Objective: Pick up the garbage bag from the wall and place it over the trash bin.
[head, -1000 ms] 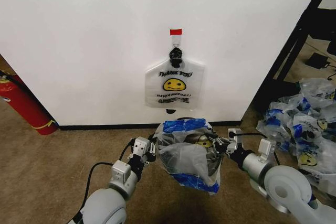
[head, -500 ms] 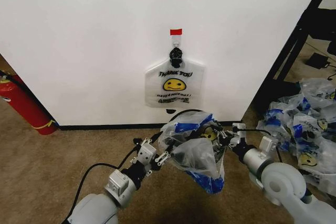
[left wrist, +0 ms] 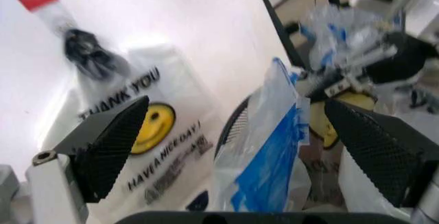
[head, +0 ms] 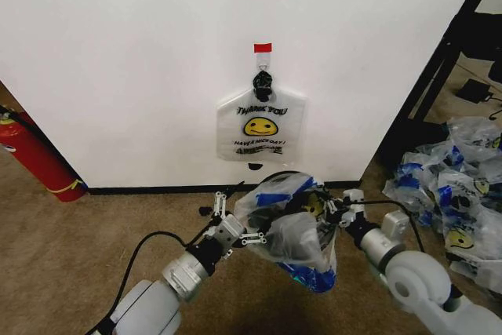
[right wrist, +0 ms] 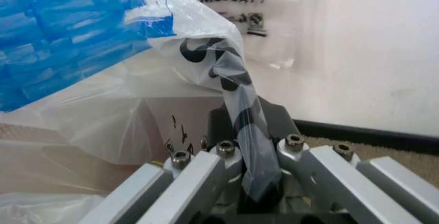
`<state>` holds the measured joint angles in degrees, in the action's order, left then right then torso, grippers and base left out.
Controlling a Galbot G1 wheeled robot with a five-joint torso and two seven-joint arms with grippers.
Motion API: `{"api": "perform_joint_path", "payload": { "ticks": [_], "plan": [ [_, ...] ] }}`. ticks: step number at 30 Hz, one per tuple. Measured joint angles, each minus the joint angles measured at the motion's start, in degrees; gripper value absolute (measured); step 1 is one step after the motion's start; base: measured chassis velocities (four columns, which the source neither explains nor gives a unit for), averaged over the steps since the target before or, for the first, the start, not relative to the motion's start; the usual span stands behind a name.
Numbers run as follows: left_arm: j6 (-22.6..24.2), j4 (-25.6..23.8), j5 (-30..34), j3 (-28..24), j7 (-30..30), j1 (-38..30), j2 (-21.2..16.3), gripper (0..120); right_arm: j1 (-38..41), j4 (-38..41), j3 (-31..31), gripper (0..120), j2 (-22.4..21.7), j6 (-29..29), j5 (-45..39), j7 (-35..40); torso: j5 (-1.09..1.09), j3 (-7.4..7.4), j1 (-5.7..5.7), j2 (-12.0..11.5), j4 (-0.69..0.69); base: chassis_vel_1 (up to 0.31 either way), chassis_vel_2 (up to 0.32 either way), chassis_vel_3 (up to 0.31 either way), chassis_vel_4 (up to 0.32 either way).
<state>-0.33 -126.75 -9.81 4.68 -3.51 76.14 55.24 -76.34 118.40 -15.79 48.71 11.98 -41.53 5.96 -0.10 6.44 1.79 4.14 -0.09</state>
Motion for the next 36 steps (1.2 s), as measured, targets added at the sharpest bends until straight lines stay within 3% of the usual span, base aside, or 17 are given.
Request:
{"api": "perform_joint_path", "payload": {
  "ticks": [6, 11, 14, 17, 23, 25, 31, 36],
  "plan": [
    [1.8, 3.8, -3.2, -1.9, 0.7, -1.4, -0.3, 94, 1.4, -0.8, 2.4, 0, 0.3, -1.3, 4.4, -0.7, -0.01, 0.00, 0.00, 0.0, 0.01, 0.000, 0.000, 0.000, 0.000],
    [2.7, 5.2, -4.4, -2.7, 1.2, -2.1, -0.9, 77, 2.4, -1.0, 2.9, 0, 0.2, -1.4, 4.7, -0.8, -0.01, 0.00, 0.00, 0.0, 0.01, 0.000, 0.000, 0.000, 0.000],
    [3.1, 5.3, -4.9, -3.2, 1.9, -2.1, -0.9, 61, 2.6, -0.9, 3.0, 0, 0.1, -1.4, 4.6, -0.9, -0.01, 0.00, 0.00, 0.0, 0.01, 0.000, 0.000, 0.000, 0.000],
    [3.1, 5.2, -5.3, -3.2, 2.3, -2.0, -0.9, 54, 2.5, -0.7, 2.9, 0, 0.2, -1.4, 4.6, -0.9, -0.01, 0.00, 0.00, 0.0, 0.01, 0.000, 0.000, 0.000, 0.000],
    [3.3, 2.6, -5.7, -3.0, 3.7, -0.9, -0.9, 28, 1.7, -0.4, 2.6, 0, 0.6, -1.1, 4.8, -1.0, -0.01, 0.00, 0.00, 0.0, 0.01, 0.000, 0.000, 0.000, 0.000],
    [3.3, 2.2, -5.8, -2.8, 3.8, -0.6, -0.9, 26, 1.6, -0.5, 2.6, 0, 0.7, -1.1, 4.9, -1.0, -0.01, 0.00, 0.00, 0.0, 0.00, 0.000, 0.000, 0.000, 0.000],
    [3.0, -0.2, -5.9, -1.8, 3.8, 0.8, -1.5, 0, 1.2, -0.7, 2.7, 0, 0.7, -0.6, 5.4, -1.1, -0.01, 0.00, 0.00, 0.0, 0.01, 0.000, 0.000, 0.000, 0.000],
    [2.9, -0.6, -5.5, -1.5, 3.8, 0.8, -1.6, 0, 1.0, -0.6, 2.8, 0, 0.8, -0.4, 5.5, -1.4, -0.01, 0.00, 0.00, 0.0, 0.01, 0.000, 0.000, 0.000, 0.000]
  ]
}}
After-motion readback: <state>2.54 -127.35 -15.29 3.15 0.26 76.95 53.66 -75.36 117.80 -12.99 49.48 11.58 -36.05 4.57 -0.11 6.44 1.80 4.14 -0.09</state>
